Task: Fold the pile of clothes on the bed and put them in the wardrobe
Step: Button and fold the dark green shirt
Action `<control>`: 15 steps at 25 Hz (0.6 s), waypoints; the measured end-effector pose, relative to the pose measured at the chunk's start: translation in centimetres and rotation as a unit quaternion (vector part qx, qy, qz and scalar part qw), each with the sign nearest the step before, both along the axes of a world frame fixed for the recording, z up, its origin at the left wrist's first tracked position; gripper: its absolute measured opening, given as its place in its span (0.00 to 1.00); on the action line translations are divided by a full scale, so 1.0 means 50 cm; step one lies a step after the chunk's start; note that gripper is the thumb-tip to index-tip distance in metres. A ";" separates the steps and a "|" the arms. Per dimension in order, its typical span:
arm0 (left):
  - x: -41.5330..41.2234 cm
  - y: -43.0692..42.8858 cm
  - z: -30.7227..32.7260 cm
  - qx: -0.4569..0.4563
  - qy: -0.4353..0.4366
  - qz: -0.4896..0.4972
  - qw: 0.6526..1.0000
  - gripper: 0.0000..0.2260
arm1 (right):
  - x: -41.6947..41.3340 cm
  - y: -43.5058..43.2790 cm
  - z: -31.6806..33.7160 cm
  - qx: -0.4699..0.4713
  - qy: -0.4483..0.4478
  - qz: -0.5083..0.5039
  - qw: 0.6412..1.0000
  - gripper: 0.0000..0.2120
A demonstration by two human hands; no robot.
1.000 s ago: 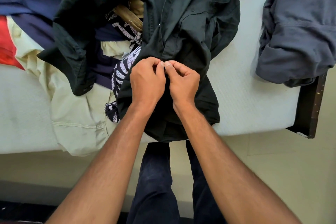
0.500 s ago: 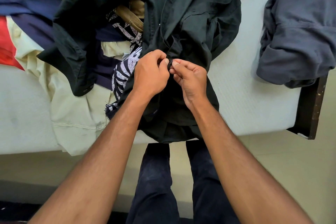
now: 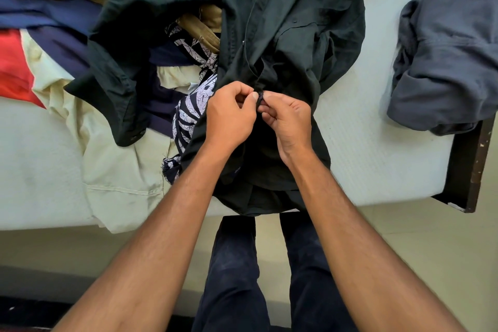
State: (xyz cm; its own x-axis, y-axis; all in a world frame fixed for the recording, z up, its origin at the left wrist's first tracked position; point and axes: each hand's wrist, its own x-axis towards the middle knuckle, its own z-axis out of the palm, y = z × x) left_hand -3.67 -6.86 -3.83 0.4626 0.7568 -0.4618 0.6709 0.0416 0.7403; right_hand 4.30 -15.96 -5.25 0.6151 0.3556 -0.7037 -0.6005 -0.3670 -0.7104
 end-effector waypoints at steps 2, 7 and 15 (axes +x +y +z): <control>-0.001 -0.004 -0.002 -0.026 -0.021 0.040 0.999 0.03 | 0.002 -0.005 0.002 0.008 0.000 0.010 1.000 0.04; -0.013 -0.007 0.000 -0.027 -0.038 0.065 0.997 0.02 | 0.010 0.003 0.008 0.018 0.034 0.020 0.999 0.03; -0.009 -0.005 0.008 0.030 -0.013 -0.006 0.999 0.03 | 0.029 0.009 0.010 0.037 0.211 -0.070 0.974 0.06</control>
